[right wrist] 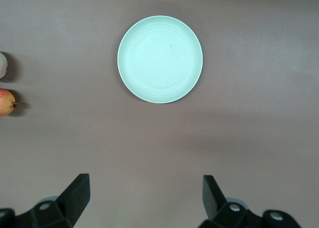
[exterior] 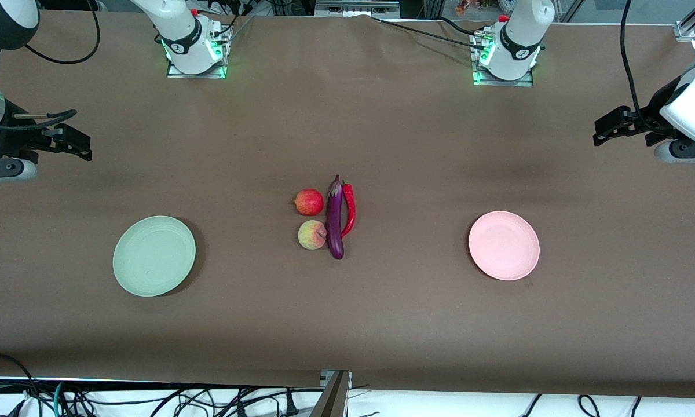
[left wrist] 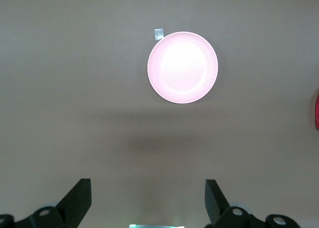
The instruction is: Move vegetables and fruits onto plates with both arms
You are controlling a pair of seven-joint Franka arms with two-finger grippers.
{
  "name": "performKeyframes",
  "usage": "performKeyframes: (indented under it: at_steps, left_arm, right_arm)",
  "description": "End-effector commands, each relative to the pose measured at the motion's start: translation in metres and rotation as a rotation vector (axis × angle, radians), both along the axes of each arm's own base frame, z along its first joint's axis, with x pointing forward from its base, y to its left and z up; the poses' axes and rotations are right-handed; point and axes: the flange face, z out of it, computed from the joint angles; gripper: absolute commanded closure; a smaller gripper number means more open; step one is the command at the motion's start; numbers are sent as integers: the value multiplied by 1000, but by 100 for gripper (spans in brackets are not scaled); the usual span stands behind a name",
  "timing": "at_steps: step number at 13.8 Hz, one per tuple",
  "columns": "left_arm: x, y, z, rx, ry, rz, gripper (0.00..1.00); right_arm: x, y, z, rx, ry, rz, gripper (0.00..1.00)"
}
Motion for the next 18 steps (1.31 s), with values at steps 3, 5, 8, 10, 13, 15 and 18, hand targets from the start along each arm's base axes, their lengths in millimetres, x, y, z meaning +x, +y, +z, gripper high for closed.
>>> performKeyframes:
  at_steps: [3,5,8,10,13,15,18]
  left_arm:
    - [4,-3,5,-12,-9,2,0]
    - [4,-3,6,-12,-11,2,0]
    - [4,-4,6,-12,-11,1,0]
    - [4,-4,6,-12,-11,1,0]
    - [4,-4,7,-13,-14,1,0]
    - [4,-4,6,-13,-11,1,0]
    - [4,-5,6,-13,-11,-1,0]
  right_arm:
    - [2,3,4,19,-8,-1,0]
    - [2,4,4,37,-7,-3,0]
    - [2,6,4,38,-9,0,0]
    - [2,7,4,38,-9,2,0]
    - [2,5,4,38,-7,-1,0]
    - [2,5,4,39,-8,-1,0]
    - [3,7,4,41,-11,3,0]
